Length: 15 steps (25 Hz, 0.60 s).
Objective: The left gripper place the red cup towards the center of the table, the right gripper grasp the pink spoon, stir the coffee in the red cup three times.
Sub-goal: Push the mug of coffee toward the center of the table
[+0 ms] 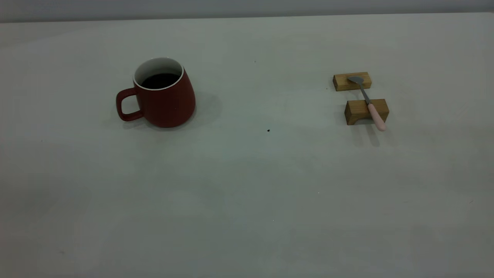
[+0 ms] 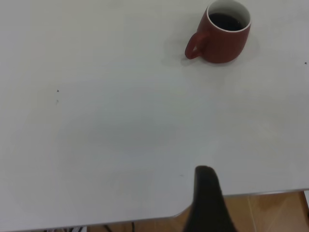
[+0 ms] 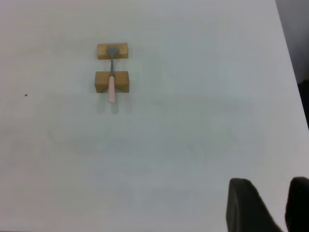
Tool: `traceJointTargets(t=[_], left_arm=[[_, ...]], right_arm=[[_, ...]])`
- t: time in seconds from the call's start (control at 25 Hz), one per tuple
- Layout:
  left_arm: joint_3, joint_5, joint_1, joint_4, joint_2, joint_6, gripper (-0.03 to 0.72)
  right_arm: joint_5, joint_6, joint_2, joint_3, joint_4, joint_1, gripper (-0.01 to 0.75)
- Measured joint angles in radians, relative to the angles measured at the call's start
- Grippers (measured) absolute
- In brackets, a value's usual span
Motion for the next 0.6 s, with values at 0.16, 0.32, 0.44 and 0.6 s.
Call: traceJointTargets(t=[0.16,0.32,0.44,0.6], left_arm=[[0.0,0.0,0.0,0.0,0.0,0.0,0.586],[0.0,0.0,0.0,0.0,0.0,0.0,0.586],[0.0,0.0,0.0,0.0,0.0,0.0,0.586],[0.0,0.0,0.0,0.001,0.012,-0.062,0.586]], right_arm=[[0.0,0.0,0.0,0.0,0.0,0.0,0.243],[0.0,0.0,0.0,0.0,0.0,0.0,0.243],[0.0,0.0,0.0,0.0,0.0,0.0,0.243],[0.0,0.0,0.0,0.0,0.0,0.0,0.243]])
